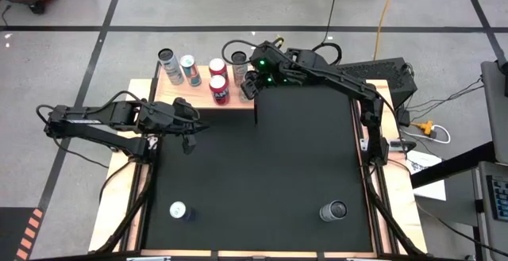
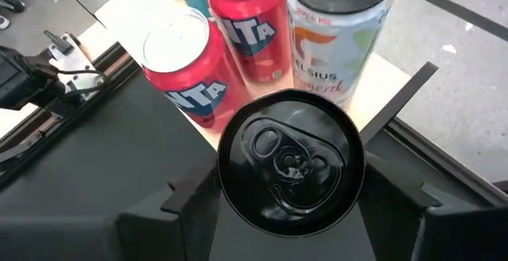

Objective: Place canned beverage on shelf
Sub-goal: Put the white-yellow soda can aligned with the other white-yellow soda can on the shelf

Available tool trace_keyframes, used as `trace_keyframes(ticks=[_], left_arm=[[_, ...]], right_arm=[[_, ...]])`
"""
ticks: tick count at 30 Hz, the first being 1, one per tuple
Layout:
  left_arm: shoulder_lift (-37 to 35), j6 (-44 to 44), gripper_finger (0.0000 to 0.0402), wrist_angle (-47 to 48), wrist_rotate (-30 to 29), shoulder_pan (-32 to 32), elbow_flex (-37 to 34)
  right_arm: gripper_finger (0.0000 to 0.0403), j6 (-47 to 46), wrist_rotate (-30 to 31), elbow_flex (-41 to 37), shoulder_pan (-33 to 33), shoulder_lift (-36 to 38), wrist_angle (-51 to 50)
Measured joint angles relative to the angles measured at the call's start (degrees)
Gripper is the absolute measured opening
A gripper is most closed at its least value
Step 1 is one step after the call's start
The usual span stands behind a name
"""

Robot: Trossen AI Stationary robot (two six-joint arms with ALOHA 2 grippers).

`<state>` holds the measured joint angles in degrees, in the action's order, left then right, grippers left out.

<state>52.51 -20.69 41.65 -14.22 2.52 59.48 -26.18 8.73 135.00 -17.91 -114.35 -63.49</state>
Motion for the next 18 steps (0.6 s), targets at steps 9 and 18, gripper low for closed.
trace_keyframes(ticks=[9, 18], left_arm=[[0.0, 0.0, 0.0001, 0.0, 0.0, 0.0, 0.0], [0.0, 0.0, 0.0001, 0.0, 0.0, 0.0, 0.0]], right_arm=[[0.0221, 0.5, 0.0, 0.0, 0.0, -0.1, -0.1], [0.0222, 1.6, -0.1, 0.0, 0.0, -0.1, -0.1]])
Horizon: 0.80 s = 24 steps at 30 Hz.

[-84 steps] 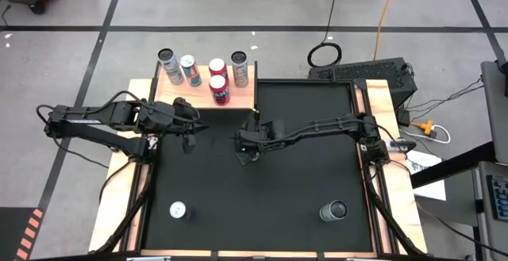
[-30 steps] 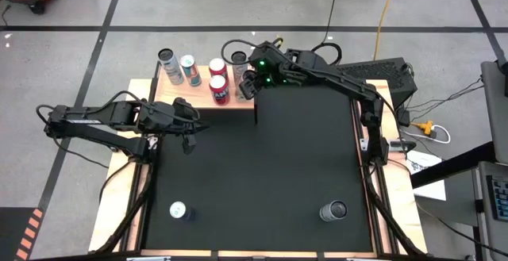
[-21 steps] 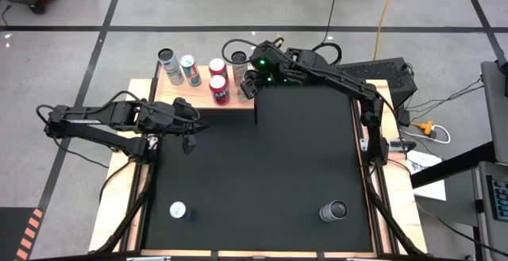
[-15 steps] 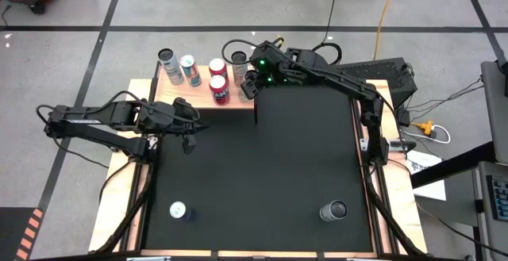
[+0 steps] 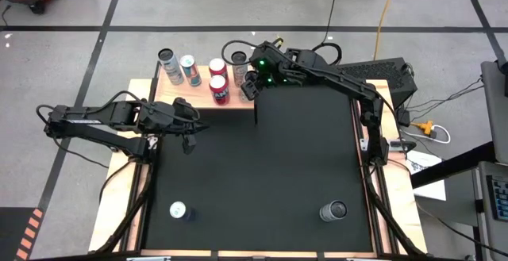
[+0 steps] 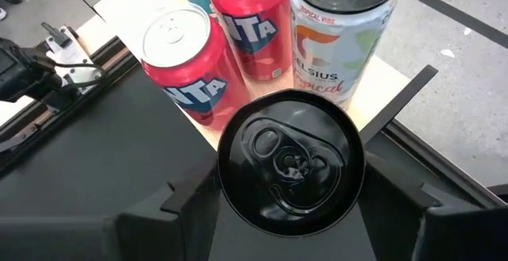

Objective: Place canned beverage on shelf
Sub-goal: Put the white-yellow soda can aligned with the other white-yellow soda can on the shelf

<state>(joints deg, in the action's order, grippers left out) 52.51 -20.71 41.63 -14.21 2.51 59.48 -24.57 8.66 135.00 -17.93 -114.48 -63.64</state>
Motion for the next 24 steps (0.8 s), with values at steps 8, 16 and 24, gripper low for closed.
trace_keyframes(ticks=[8, 16, 24], left_arm=[[0.0, 0.0, 0.0001, 0.0, 0.0, 0.0, 0.0], [0.0, 0.0, 0.0001, 0.0, 0.0, 0.0, 0.0], [0.0, 0.0, 0.0001, 0.0, 0.0, 0.0, 0.0]], right_arm=[[0.0222, 1.6, -1.7, 0.0, 0.0, 0.0, 0.2], [0.0222, 1.9, -1.5, 0.0, 0.0, 0.0, 0.2], [0.0244, 1.9, -1.4, 0.0, -0.2, -0.1, 0.3]])
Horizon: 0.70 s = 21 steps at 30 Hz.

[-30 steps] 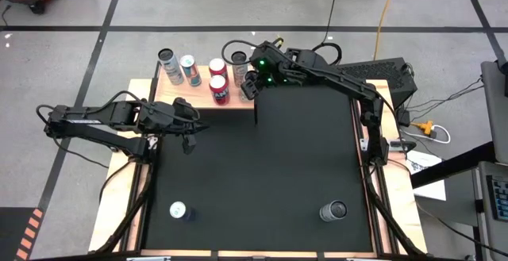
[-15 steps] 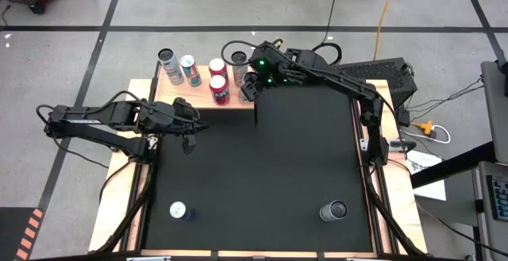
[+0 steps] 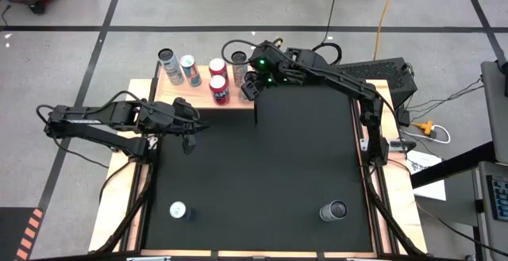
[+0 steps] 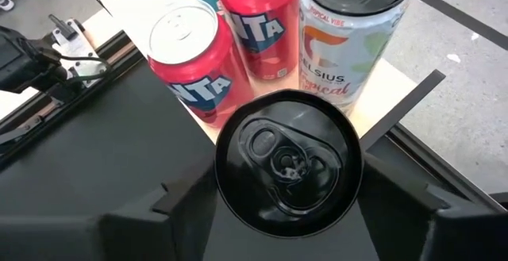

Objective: Place canned beverage on shelf
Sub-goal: Put the white-yellow soda can aligned with the other white-yellow soda can on the shelf

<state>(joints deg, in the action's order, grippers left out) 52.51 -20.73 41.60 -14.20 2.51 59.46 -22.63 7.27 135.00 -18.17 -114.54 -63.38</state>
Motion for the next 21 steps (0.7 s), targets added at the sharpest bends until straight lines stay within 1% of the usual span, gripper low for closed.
trace_keyframes(ticks=[4, 7, 12, 21], left_arm=[[0.0, 0.0, 0.0001, 0.0, 0.0, 0.0, 0.0], [0.0, 0.0, 0.0001, 0.0, 0.0, 0.0, 0.0], [0.0, 0.0, 0.0001, 0.0, 0.0, 0.0, 0.0], [0.0, 0.0, 0.0001, 0.0, 0.0, 0.0, 0.0]], right_arm=[[0.0275, 0.0, 0.2, 0.0, 0.0, 0.0, 0.7], [0.0289, 0.0, 0.2, 0.0, 0.0, 0.0, 2.1], [0.0294, 0.0, 0.1, 0.0, 0.0, 0.0, 4.3], [0.0295, 0.6, -0.1, 0.0, 0.0, 1.3, 3.6]])
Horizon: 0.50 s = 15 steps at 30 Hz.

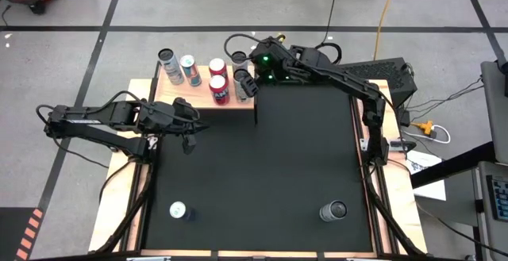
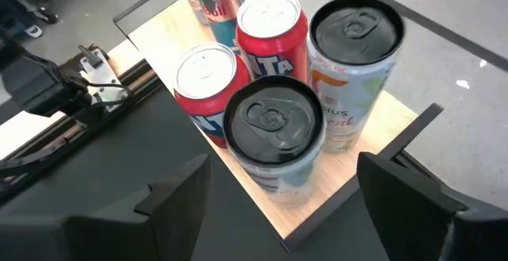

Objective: Place canned beverage on shelf
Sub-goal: Put the white-yellow soda can aligned with the other white-yellow soda can on the shelf

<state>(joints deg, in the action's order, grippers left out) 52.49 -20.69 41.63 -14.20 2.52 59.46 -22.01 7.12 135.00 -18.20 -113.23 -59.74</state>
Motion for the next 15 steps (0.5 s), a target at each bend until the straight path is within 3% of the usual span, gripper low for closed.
trace_keyframes(ticks=[5, 11, 15], left_arm=[[0.0, 0.0, 0.0001, 0.0, 0.0, 0.0, 0.0], [0.0, 0.0, 0.0001, 0.0, 0.0, 0.0, 0.0], [0.0, 0.0, 0.0001, 0.0, 0.0, 0.0, 0.0]], right_arm=[[0.0295, 0.6, -0.3, 0.0, 0.1, 2.8, -2.0], [0.0295, 0.7, -7.2, 0.0, 1.4, 7.1, -7.9], [0.0295, 3.3, -6.9, 0.0, 3.3, 8.7, -11.7]])
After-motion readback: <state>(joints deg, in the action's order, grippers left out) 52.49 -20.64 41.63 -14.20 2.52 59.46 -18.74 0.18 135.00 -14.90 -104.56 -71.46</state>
